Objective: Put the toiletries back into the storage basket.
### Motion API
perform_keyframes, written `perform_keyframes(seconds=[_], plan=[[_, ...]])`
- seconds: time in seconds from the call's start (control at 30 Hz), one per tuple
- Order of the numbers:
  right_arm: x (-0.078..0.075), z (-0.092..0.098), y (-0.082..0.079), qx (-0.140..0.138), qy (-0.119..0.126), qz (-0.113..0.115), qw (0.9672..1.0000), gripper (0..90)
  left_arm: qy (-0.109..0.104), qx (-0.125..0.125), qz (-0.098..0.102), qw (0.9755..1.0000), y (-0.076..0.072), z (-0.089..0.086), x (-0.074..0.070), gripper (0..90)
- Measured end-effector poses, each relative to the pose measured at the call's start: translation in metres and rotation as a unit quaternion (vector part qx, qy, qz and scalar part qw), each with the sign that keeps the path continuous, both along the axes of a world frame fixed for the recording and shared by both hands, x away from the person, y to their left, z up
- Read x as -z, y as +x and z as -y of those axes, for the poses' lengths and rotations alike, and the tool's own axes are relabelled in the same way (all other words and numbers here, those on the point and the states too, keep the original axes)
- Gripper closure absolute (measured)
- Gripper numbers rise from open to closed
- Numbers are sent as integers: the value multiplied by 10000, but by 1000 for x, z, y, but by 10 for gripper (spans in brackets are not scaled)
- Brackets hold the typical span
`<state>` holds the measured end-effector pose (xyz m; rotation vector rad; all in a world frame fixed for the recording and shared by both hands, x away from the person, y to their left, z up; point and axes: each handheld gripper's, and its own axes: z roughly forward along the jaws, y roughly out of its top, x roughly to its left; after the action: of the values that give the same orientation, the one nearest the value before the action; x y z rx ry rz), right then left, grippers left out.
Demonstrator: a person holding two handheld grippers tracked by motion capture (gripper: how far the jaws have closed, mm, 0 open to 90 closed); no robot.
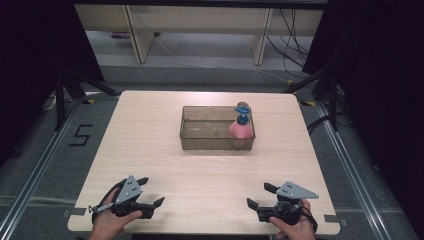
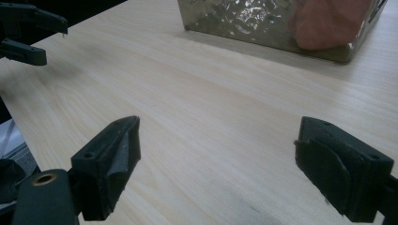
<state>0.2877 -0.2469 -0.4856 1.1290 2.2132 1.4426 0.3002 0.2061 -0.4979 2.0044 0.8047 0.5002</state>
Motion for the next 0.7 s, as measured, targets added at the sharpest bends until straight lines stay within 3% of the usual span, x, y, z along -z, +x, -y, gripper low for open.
perform_keyframes(seconds=[0.03, 0.1, 0.37, 0.47, 0.67, 0.7], plan=[[-1, -1, -3, 82, 45, -156, 9998, 156, -2, 6, 4, 10000, 0, 0, 0, 147], [0, 3, -2, 15, -39, 17, 10000, 156, 9, 14, -25, 10000, 0, 0, 0, 148], [2, 8, -7, 126, -40, -87, 9999, 156, -32, -1, -43, 10000, 0, 1, 1, 147], [3, 11, -7, 71, -171, 134, 9997, 156, -15, 12, -25, 10000, 0, 0, 0, 147], [4, 11, -9, -38, -255, 87, 9996, 156, -21, -27, -40, 10000, 0, 0, 1, 147], [4, 10, -11, -42, -194, -65, 9998, 156, -26, 4, -31, 10000, 0, 0, 1, 147]])
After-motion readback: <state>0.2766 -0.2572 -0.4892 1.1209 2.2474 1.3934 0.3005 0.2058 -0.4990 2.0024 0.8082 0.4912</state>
